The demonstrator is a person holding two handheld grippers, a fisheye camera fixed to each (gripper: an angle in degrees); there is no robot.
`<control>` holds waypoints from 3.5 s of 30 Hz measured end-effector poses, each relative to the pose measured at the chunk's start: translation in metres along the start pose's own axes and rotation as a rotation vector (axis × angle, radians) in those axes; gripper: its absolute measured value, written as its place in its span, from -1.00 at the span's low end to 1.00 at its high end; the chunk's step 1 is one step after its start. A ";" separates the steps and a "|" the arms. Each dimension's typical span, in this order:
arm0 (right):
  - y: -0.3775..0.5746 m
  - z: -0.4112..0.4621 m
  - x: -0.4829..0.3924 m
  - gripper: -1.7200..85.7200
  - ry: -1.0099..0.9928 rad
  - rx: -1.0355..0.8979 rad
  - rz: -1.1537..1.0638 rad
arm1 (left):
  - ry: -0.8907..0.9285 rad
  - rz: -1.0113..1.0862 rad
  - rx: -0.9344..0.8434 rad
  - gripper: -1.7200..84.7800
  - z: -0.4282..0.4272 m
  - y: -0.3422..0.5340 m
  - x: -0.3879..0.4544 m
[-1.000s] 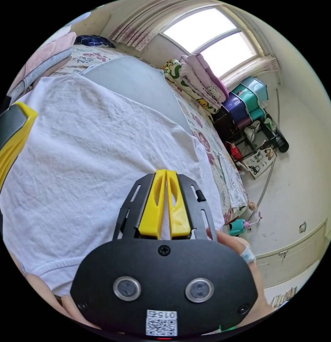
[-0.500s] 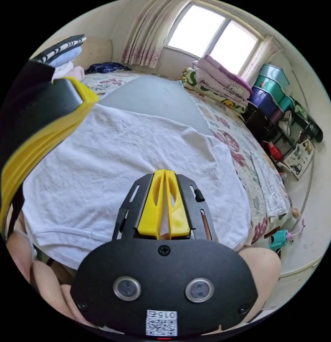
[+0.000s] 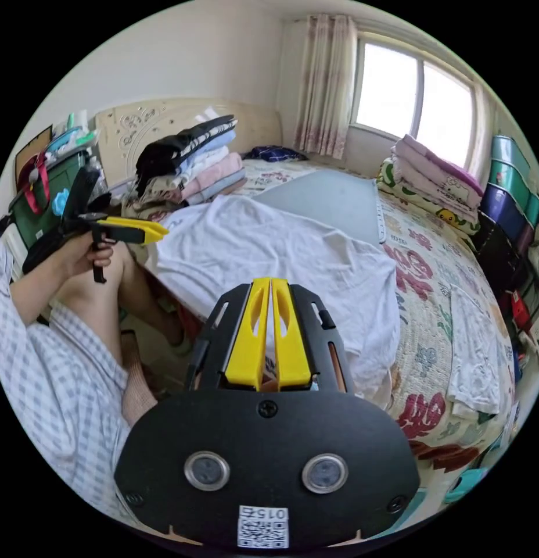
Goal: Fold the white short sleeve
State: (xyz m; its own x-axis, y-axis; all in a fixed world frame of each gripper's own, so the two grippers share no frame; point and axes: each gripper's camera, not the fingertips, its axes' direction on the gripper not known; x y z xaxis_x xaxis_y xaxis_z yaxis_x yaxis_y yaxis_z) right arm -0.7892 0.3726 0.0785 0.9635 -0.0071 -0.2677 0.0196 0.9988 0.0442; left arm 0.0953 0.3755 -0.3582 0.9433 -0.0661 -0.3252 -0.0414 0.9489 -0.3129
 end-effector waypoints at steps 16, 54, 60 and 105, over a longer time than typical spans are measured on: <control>-0.062 0.031 -0.100 -0.75 0.000 -0.155 -0.085 | -0.163 -0.033 -0.087 -0.72 -0.002 -0.035 0.011; -0.266 0.165 -0.065 -0.87 -0.031 -0.136 -0.047 | -0.177 0.355 -0.245 -0.96 -0.030 -0.219 -0.071; -0.507 0.174 0.067 -0.87 0.156 0.015 -0.124 | -0.363 0.287 -0.047 -0.95 -0.058 -0.443 -0.129; -0.551 0.490 0.522 -0.85 0.423 -0.052 0.918 | -0.985 -0.379 0.293 -0.91 0.029 -0.462 -0.288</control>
State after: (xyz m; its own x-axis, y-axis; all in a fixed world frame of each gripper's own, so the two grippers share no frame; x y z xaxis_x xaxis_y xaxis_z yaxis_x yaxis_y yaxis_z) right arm -0.1667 -0.2047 0.3858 0.4267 0.7721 -0.4711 -0.7028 0.6109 0.3647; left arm -0.1473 -0.0345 -0.0939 0.7329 -0.2174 0.6446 0.2641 0.9642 0.0249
